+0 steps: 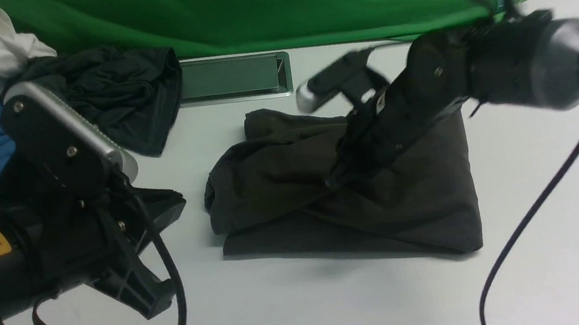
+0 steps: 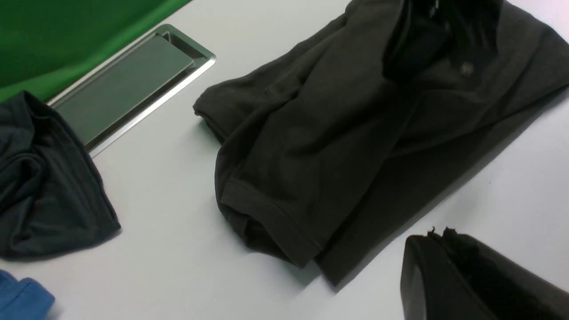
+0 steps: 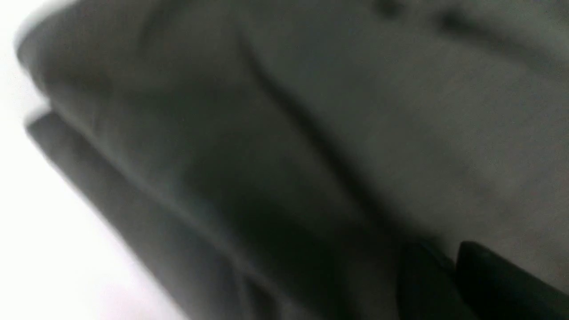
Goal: Fold a long-sleeved shirt on a white desktop.
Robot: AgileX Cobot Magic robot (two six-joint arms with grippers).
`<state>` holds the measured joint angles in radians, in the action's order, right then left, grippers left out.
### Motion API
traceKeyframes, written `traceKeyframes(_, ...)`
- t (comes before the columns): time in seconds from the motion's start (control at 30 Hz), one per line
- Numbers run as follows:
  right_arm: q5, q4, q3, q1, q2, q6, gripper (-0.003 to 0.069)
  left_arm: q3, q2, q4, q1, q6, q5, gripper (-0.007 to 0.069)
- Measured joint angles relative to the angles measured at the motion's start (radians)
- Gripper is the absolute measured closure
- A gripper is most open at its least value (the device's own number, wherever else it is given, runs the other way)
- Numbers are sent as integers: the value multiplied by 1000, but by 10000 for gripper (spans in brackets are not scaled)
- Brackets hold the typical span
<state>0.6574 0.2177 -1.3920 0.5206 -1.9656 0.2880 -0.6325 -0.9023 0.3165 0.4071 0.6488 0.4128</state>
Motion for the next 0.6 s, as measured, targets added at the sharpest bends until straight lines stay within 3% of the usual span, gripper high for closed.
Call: traceKeyframes(0.6,94,-7,21,109,-12,0,564,0,0,0,0,-6,25,606)
